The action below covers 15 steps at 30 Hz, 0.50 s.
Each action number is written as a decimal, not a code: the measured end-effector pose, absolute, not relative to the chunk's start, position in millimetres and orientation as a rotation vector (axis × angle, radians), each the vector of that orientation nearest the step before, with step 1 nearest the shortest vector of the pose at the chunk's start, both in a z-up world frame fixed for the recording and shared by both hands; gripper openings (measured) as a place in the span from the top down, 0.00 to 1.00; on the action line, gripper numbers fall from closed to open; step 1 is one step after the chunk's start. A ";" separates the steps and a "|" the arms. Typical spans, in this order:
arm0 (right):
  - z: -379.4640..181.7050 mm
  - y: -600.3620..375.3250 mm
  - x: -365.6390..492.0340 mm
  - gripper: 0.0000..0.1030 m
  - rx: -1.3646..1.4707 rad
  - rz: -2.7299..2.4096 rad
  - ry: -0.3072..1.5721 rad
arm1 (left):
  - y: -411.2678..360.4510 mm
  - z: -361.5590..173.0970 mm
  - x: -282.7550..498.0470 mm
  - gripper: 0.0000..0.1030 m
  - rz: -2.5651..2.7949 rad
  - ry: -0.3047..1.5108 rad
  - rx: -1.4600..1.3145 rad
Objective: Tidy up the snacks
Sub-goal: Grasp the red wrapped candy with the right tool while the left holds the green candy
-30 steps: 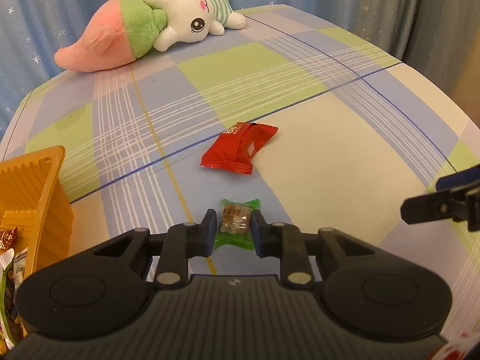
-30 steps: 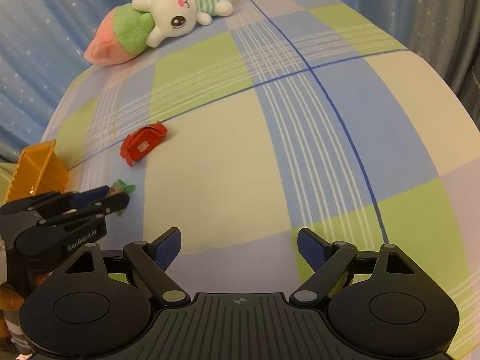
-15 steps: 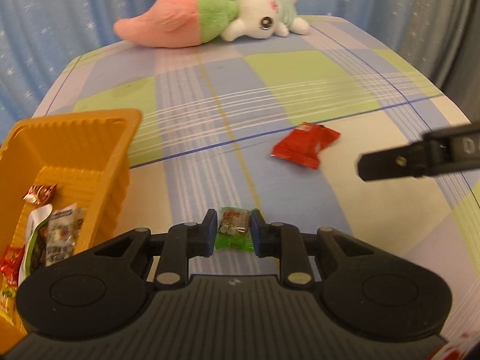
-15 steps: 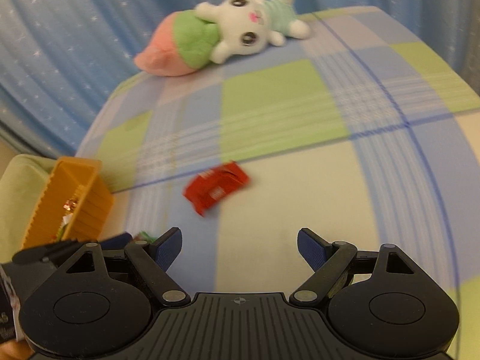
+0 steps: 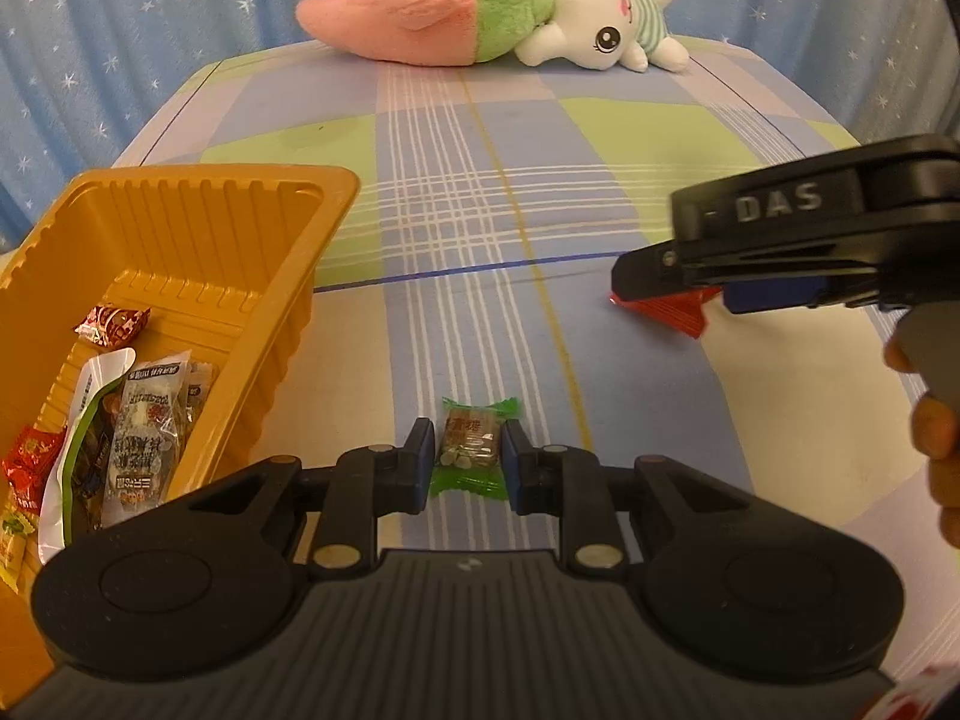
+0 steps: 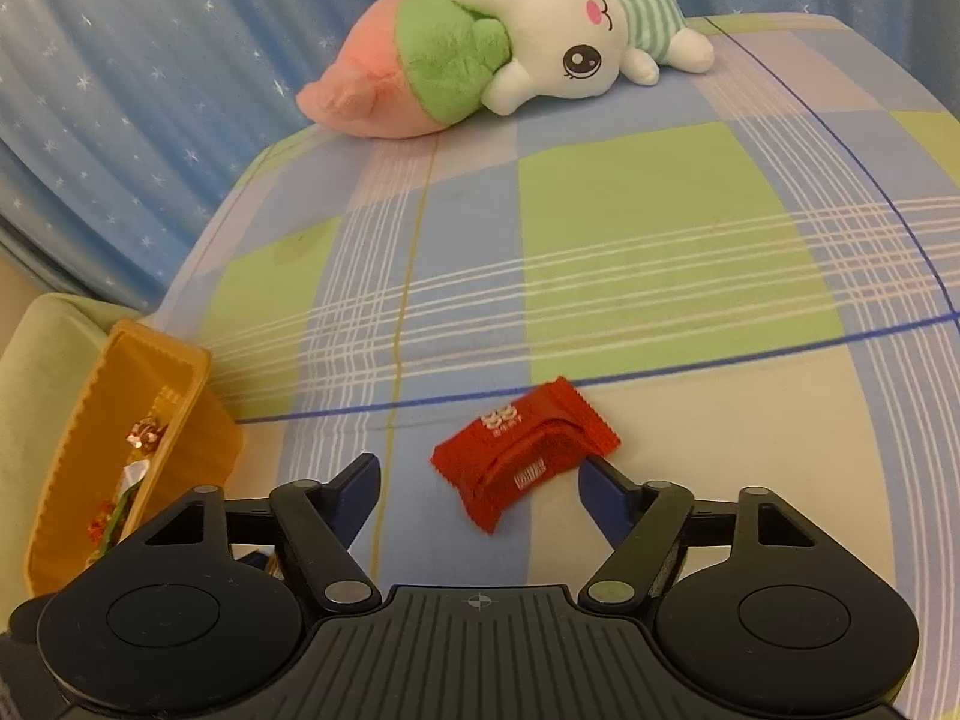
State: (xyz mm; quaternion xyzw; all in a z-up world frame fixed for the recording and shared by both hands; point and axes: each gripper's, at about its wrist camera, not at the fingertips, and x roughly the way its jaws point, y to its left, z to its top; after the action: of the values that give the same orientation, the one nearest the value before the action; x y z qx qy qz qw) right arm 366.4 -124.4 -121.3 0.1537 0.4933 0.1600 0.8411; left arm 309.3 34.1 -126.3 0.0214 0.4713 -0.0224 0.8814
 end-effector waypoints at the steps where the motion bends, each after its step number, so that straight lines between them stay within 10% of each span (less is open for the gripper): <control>1: -122.7 -122.4 368.3 0.32 0.320 0.336 1.042 | 34.6 -126.3 309.1 0.79 -0.044 0.982 0.042; 15: -127.8 -102.0 367.2 0.69 0.010 0.345 0.984 | 38.0 -128.0 314.0 0.78 -0.029 0.987 0.011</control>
State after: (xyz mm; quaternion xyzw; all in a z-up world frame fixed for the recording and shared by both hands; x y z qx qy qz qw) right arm 367.2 -102.0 -127.8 0.0047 0.4701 0.1649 0.8670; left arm 314.0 38.0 -128.0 0.0054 0.4738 -0.0141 0.8805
